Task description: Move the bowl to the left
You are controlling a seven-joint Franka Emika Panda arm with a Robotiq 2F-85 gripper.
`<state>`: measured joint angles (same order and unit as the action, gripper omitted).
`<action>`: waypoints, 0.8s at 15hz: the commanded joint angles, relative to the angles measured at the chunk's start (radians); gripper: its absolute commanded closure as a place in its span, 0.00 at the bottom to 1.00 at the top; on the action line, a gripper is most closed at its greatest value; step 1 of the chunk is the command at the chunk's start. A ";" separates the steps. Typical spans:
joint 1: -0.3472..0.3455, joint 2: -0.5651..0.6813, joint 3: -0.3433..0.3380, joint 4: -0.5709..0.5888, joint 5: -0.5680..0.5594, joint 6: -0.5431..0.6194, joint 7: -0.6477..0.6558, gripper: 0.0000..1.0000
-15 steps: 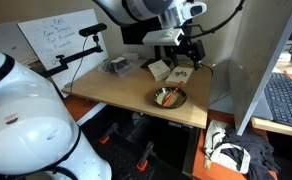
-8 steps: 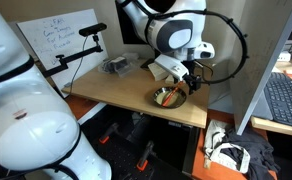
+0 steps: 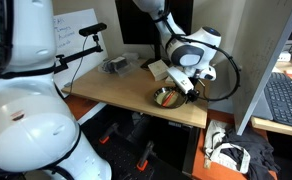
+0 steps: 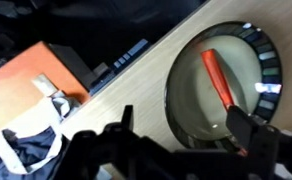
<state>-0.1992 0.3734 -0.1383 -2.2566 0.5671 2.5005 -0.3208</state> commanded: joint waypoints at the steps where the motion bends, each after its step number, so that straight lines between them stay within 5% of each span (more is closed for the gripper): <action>1: -0.074 0.122 0.047 0.121 -0.020 -0.102 0.010 0.00; 5: -0.145 0.225 0.108 0.227 0.000 -0.188 -0.028 0.00; 6: -0.157 0.246 0.118 0.252 0.003 -0.206 -0.030 0.25; 7: -0.165 0.262 0.124 0.271 0.001 -0.221 -0.030 0.26; 12: -0.178 0.320 0.130 0.330 -0.009 -0.249 -0.029 0.65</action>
<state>-0.3485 0.6661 -0.0292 -1.9693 0.5649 2.3017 -0.3299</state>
